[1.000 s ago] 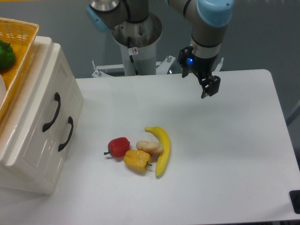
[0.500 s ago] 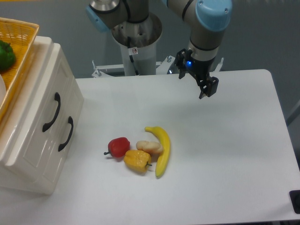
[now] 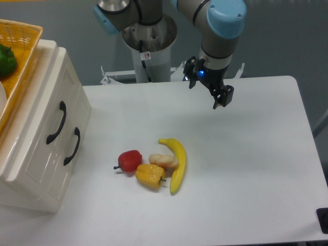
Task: Slide the top white drawer open
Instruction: 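Move the gripper toward the upper drawer's black handle of the white cabinet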
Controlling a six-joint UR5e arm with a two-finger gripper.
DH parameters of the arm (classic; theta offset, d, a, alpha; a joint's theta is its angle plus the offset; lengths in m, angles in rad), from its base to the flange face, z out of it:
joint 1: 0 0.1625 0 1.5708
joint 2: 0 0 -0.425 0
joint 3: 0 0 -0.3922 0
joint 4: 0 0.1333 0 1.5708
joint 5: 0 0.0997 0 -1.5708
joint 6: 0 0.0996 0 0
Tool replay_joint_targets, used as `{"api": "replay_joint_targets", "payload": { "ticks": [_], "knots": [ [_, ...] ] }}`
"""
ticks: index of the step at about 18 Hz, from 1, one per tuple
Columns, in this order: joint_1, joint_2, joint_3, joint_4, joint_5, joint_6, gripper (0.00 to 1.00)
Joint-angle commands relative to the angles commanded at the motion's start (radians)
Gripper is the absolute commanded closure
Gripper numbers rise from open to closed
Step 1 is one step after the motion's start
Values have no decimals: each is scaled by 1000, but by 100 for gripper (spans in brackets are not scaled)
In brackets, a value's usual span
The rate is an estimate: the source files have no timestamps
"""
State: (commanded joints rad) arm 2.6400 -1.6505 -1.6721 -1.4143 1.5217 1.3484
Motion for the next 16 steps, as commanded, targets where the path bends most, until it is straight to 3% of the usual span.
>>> {"api": "replay_joint_targets", "payload": {
  "ticks": [12, 16],
  "knots": [
    [-90, -2, 6, -3, -2, -345, 0],
    [-141, -12, 18, 0, -11, -541, 0]
  ]
}}
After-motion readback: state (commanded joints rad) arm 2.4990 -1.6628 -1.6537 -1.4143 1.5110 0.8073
